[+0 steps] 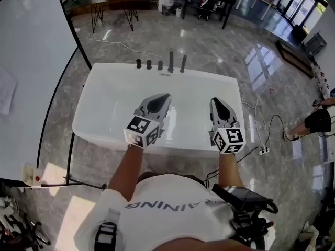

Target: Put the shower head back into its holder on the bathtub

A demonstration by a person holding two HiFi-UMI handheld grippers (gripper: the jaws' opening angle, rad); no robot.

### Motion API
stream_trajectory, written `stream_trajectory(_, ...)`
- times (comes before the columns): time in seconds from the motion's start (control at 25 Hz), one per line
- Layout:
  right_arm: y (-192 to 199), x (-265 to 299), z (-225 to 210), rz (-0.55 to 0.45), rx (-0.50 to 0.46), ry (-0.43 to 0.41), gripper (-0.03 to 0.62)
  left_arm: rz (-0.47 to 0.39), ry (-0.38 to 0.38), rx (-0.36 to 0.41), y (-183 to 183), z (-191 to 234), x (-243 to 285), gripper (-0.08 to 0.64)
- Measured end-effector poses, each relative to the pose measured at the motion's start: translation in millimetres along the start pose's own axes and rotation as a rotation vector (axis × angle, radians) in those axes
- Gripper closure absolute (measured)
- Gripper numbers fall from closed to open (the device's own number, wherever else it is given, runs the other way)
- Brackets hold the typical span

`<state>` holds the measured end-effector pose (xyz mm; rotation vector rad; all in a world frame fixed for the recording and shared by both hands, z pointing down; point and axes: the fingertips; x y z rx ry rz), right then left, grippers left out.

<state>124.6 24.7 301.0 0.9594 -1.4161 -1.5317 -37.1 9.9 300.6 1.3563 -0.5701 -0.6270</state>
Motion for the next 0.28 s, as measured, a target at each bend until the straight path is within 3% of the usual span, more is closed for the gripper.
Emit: stream_trajectory(0.28, 8, -2, -10, 0.019, 0.021, -0.004, 0.571, 0.012, 0.014, 0.023, -4, -11, 11, 0.546)
Point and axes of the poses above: the fingertips, and each gripper's own axes: x forward along the fingers, z to its left, y out of its underside, and after that the axes turned 2 degrees about -y, right-handed
